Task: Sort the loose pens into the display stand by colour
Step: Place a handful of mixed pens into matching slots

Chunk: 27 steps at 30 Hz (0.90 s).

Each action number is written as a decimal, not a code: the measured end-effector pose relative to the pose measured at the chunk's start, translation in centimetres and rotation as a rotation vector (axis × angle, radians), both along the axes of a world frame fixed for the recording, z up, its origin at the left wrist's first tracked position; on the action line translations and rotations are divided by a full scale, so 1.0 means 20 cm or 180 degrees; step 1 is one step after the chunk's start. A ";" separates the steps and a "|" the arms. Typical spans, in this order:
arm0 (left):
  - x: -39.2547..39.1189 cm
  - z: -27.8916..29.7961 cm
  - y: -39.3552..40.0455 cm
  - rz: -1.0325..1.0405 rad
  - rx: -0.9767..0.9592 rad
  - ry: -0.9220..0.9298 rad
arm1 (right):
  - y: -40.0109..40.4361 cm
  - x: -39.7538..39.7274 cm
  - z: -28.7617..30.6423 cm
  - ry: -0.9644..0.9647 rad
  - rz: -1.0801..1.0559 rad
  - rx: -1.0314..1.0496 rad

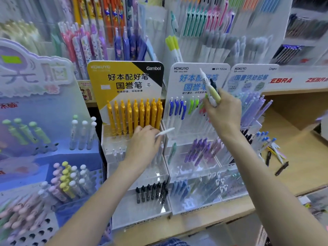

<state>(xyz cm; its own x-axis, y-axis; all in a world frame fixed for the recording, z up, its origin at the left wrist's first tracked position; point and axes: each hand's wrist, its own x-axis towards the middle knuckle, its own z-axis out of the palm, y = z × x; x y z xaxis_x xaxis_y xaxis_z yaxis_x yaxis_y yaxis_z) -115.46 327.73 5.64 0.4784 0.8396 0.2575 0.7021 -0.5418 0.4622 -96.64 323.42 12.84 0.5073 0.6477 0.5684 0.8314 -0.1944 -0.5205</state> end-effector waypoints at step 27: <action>0.02 -0.02 0.00 0.0092 0.0083 -0.0167 | 0.09 -0.05 -0.13 0.0118 0.0053 -0.0660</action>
<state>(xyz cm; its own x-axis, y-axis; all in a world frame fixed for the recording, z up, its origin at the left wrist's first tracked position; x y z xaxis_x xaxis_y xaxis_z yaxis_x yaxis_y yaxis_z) -115.03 327.80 5.32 0.4393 0.8455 0.3036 0.6928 -0.5340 0.4846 -97.65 325.27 10.23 0.5136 0.7574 0.4031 0.8165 -0.2870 -0.5010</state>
